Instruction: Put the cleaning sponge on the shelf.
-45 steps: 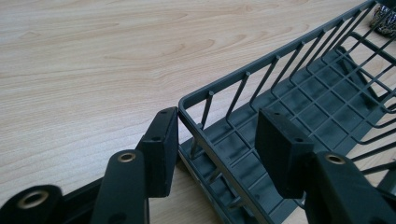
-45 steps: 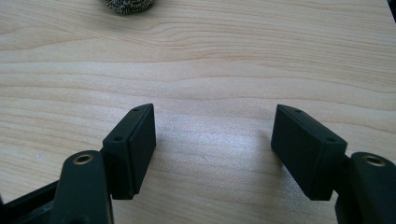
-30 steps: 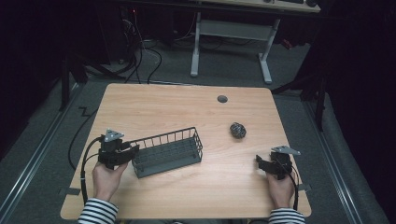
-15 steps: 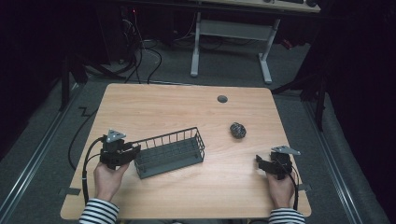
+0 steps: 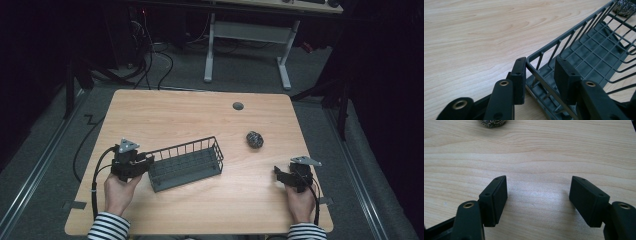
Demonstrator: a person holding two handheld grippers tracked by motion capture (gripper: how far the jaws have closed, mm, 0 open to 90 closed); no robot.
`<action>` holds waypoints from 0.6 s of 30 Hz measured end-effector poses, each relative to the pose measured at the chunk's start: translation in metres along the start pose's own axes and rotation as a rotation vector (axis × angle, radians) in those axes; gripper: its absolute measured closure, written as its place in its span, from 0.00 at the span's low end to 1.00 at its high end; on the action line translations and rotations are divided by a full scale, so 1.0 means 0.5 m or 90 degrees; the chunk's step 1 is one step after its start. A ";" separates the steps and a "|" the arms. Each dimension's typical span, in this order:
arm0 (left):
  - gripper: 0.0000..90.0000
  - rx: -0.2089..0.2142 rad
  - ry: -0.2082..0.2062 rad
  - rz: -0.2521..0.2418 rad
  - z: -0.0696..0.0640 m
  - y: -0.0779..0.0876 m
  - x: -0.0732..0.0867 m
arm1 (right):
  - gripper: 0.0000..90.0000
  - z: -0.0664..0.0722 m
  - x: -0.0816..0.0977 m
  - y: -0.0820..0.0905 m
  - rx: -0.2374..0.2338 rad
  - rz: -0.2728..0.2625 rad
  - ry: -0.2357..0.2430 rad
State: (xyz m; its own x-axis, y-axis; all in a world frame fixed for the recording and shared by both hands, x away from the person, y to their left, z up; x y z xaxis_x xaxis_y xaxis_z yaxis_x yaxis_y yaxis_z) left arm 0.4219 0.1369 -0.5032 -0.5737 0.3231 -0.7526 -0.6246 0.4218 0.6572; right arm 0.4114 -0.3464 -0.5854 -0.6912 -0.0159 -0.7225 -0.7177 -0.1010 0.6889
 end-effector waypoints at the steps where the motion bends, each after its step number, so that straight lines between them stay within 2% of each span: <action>1: 0.70 0.002 -0.003 0.001 -0.003 -0.001 -0.001 | 0.34 0.000 0.000 0.000 0.000 0.000 0.000; 11: 0.70 0.023 -0.030 0.005 -0.040 -0.016 -0.016 | 0.34 0.000 0.000 0.000 0.000 0.000 0.000; 18: 0.70 0.039 -0.035 0.001 -0.064 -0.024 -0.021 | 0.34 0.000 0.000 0.000 0.000 0.000 0.000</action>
State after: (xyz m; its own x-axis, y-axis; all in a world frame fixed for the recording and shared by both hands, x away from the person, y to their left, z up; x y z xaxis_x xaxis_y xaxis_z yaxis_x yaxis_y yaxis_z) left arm 0.4187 0.1014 -0.5020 -0.5434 0.3686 -0.7542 -0.5892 0.4725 0.6554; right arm 0.4114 -0.3464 -0.5854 -0.6914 -0.0160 -0.7223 -0.7176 -0.1009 0.6891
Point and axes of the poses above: each handheld gripper's, and its own axes: y roughly backward along the jaws, x roughly out of its underside, z roughly to its left, the point moved 8 cm from there along -y, roughly forward along the jaws, and after that the axes turned 6 degrees about -y, right-handed, at the moved point
